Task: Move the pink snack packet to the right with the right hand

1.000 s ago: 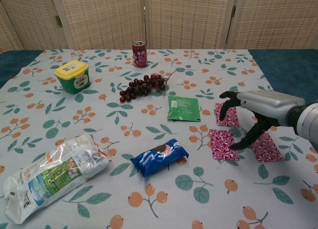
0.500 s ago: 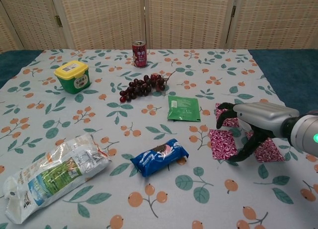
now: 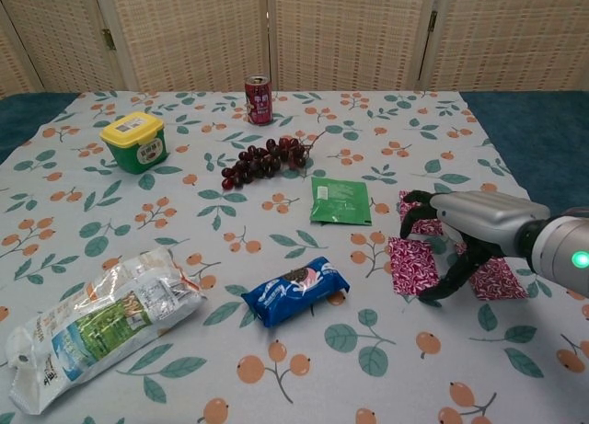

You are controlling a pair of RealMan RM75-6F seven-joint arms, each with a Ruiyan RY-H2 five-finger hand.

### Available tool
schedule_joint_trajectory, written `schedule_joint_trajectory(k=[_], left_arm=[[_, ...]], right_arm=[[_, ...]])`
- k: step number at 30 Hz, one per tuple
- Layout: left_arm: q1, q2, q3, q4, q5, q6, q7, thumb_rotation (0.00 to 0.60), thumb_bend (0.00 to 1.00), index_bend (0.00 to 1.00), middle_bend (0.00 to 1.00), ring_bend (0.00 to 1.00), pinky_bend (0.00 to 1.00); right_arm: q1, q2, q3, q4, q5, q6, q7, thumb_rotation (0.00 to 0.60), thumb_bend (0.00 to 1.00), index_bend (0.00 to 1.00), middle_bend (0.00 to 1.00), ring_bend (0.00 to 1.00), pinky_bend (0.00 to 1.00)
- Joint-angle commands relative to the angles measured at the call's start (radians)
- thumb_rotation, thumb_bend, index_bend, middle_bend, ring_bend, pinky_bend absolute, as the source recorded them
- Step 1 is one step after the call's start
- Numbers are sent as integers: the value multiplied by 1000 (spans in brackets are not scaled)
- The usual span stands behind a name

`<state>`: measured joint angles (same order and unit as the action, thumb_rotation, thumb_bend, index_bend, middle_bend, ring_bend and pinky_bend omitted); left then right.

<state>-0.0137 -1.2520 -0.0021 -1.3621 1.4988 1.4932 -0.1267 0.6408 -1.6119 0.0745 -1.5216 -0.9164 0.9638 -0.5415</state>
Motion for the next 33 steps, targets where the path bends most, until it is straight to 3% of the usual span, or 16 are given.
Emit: schedule_joint_trajectory(k=[1,20,33], left_arm=[[0,0,0,0,0,0,0,600,239,189,69,79,0],[3,0,-1,5,-3,0,-7,600,239,188,69,80,0],[2,-2,0,5,-1,-1,-5,600,238,188,69,80,0]], right_arm=[[2,-3,0,4,7,-3,0,479,156,251,28,0,0],[3,-5,-12,-9,7,1,2,470,155,246,28,0,0],[0,-6,-19,-16,-10,13,1,426,155,244,28,0,0]])
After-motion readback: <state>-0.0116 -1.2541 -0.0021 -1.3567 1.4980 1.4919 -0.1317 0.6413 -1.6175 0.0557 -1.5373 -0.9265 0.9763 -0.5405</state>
